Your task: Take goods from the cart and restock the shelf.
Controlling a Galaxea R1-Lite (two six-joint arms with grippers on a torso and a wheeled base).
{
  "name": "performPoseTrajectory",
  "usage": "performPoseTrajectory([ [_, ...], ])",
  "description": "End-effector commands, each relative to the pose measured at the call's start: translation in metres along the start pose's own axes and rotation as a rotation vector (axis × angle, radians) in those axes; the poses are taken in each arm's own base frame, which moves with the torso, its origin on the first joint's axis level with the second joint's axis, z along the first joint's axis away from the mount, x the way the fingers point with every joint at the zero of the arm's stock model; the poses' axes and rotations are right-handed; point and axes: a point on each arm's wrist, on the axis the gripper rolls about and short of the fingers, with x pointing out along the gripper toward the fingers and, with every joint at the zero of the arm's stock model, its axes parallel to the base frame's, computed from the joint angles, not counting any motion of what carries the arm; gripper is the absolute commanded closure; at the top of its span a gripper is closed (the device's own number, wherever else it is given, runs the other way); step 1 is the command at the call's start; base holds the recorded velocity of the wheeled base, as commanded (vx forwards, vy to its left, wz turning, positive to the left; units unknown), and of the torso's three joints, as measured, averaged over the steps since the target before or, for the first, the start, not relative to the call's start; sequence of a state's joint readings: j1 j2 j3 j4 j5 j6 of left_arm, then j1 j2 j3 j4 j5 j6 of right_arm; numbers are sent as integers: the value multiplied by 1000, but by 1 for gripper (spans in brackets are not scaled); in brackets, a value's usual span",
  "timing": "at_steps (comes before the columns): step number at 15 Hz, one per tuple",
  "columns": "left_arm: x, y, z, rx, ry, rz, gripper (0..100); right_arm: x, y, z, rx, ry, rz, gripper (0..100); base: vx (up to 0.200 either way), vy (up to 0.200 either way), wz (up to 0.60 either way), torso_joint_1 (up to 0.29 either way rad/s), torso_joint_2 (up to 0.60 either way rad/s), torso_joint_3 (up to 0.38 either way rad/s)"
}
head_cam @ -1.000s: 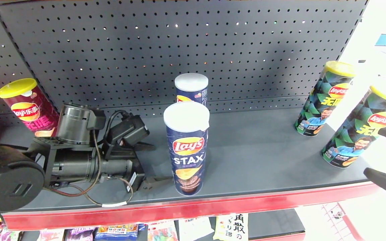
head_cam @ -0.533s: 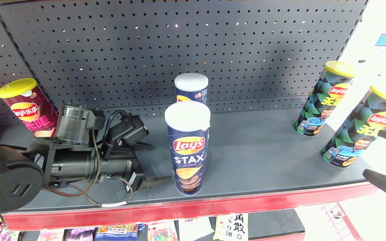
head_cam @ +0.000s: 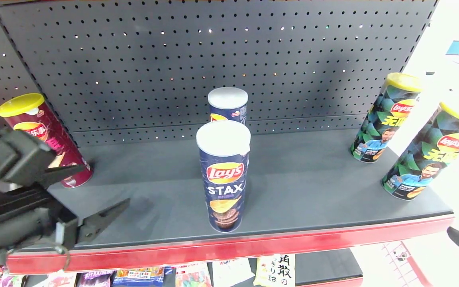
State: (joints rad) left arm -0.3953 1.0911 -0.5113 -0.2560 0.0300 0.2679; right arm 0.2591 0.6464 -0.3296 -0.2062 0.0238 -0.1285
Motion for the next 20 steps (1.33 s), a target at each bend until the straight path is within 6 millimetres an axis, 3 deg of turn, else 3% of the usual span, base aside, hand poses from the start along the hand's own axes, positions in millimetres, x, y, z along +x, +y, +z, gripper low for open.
performPoseTrajectory([
  [1, -76, -4, -46, -35, -112, 248, 0, -10, -2, -3, 5, -30, -80, 0, 0, 0, 0, 0, 0, 0],
  [2, -89, -3, -54, -30, -97, 349, 0, -13, -4, -4, 7, -35, -136, 0, 0, 0, 0, 0, 0, 0],
  [4, -108, -5, -58, -32, -111, 351, 0, -12, -9, -2, 15, -22, -236, 0, 0, 0, 0, 0, 0, 0],
  [7, -112, -3, -54, -32, -123, 393, 0, 2, -15, 2, 25, 36, -270, 0, 0, 0, 0, 0, 0, 0],
  [11, -113, -3, -53, -27, -129, 405, 0, -5, -11, -14, -17, 57, -265, 0, 0, 0, 0, 0, 0, 0],
  [20, -113, -3, -55, -30, -117, 427, 0, -9, -8, -22, -39, 63, -253, 0, -200, 0, 0, 3, 1, 4],
])
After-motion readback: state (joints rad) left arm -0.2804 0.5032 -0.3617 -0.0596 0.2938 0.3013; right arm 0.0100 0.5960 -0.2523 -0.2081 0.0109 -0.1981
